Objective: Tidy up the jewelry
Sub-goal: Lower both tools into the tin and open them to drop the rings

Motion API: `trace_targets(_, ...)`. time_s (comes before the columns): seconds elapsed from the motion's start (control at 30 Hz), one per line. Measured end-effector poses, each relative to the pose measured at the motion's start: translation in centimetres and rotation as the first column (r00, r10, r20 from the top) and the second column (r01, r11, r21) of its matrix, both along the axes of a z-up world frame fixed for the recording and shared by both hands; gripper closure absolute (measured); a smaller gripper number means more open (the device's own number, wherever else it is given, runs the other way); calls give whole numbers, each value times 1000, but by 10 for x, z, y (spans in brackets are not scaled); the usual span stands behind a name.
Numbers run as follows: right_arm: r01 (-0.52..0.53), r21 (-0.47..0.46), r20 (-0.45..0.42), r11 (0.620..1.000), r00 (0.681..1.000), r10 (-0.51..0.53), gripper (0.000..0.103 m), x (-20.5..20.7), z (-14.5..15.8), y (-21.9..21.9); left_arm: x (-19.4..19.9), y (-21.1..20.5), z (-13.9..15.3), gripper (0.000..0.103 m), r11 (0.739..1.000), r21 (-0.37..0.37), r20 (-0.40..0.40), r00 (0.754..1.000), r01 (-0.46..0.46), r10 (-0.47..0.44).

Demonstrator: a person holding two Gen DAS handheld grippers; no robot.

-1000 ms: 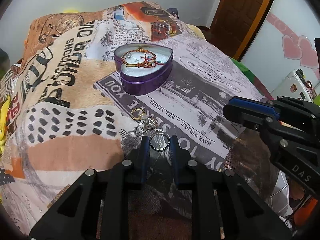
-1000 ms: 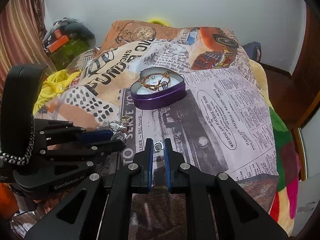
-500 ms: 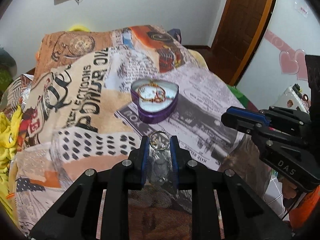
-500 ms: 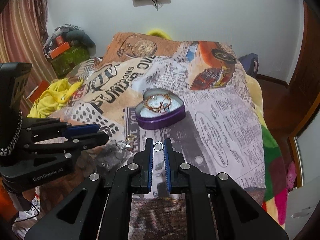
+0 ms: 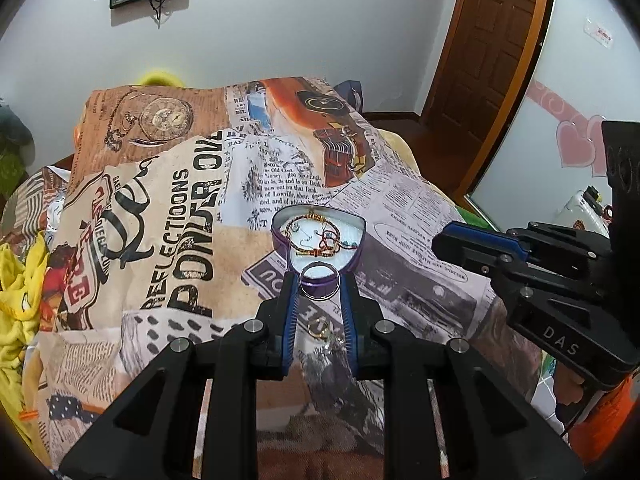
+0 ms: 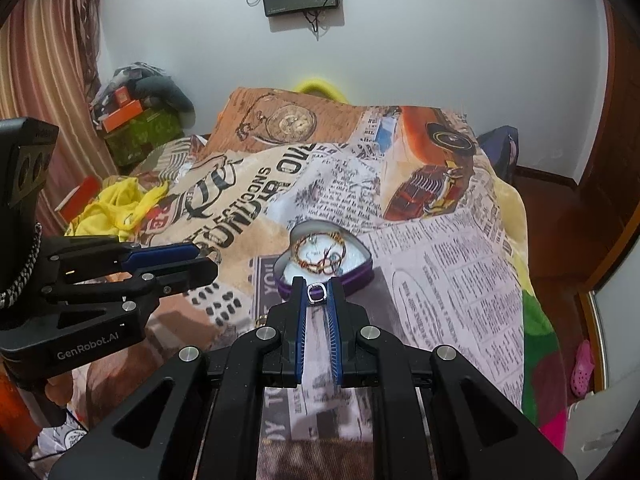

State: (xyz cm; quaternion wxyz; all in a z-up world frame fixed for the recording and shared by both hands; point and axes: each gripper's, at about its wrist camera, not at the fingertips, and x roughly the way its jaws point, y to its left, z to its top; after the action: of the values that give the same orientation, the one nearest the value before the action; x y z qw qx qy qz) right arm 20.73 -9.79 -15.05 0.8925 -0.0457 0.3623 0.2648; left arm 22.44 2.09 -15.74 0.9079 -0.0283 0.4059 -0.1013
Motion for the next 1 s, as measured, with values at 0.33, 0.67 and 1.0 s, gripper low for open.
trace_targets(0.33,7,12,-9,1000,1000,-6,94,26,-5,6,29,-1,-14,83,1000,3,-15,1000,22,-22)
trace_targets(0.67,10,28,-56,1000,998,-8,94,59,-18,10,55,-2,-35,83,999,-7,-57,997,47,-47)
trace_targets(1.0,-10,17,-127,1000,992,12,94,84,-37,16,70,-9,-51,83,996,-17,-93,992,86,-88)
